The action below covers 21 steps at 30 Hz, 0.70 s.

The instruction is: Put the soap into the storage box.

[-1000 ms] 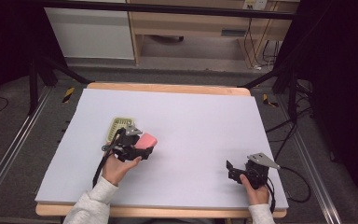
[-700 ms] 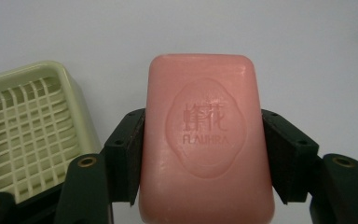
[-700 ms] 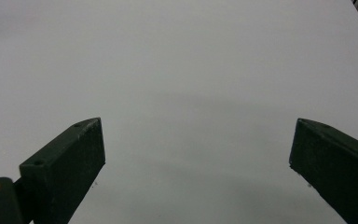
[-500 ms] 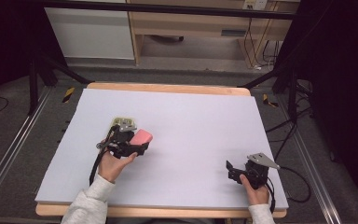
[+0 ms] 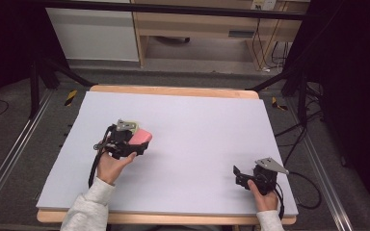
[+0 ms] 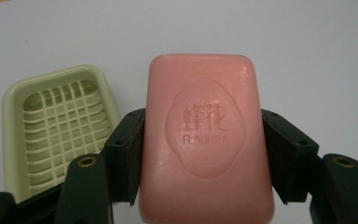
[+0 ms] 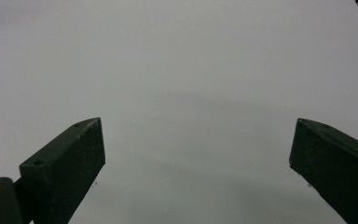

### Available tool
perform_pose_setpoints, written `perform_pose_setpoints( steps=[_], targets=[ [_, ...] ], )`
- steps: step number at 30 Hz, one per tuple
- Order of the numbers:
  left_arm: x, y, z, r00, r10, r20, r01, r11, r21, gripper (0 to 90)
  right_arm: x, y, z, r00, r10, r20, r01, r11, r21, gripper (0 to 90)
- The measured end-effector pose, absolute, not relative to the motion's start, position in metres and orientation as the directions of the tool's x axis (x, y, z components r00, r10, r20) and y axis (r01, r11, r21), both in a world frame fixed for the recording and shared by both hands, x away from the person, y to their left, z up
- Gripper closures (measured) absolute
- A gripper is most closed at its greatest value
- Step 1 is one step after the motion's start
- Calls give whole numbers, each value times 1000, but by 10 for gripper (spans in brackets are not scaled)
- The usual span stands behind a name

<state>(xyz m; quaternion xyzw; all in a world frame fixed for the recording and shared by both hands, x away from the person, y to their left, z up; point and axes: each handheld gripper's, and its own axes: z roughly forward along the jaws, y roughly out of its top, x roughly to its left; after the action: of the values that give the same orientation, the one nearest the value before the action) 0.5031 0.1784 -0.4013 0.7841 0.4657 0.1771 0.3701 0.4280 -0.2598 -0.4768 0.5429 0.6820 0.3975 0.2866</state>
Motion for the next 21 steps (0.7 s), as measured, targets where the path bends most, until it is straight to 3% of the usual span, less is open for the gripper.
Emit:
perform_pose_setpoints(
  steps=[21],
  targets=[
    [522, 203, -398, 435, 897, -81, 617, -232, 752, 375, 429, -259, -477, -250, 967, 41, 514, 97, 852, 37]
  ],
)
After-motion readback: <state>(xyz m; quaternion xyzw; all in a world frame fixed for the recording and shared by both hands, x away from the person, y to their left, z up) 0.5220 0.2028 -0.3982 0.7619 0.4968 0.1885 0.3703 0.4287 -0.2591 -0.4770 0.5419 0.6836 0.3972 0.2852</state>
